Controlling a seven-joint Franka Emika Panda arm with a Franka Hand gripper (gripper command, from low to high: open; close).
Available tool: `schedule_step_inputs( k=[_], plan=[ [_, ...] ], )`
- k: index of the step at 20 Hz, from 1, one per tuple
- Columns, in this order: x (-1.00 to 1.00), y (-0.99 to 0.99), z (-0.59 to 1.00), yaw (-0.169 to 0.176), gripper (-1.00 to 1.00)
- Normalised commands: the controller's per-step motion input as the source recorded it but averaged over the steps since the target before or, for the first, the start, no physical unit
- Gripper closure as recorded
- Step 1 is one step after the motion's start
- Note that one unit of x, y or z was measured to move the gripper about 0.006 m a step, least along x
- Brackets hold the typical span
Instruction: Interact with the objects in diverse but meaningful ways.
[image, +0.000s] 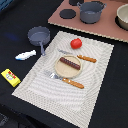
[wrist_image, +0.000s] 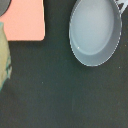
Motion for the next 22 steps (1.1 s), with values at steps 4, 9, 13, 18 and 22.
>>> schedule_step_inputs(
  k=[4,9,13,18,22],
  plan=[
    [0.2,-0.03,-0.06,-0.001,-1.0],
    [0.75,-0.02,-0.03,-0.007,-1.0],
    [0.87,0.0,0.0,-0.02,-1.0],
    [0.85,-0.07,-0.12,-0.032,-1.0],
    [0.9,-0.07,-0.23,-0.005,-1.0]
  ],
)
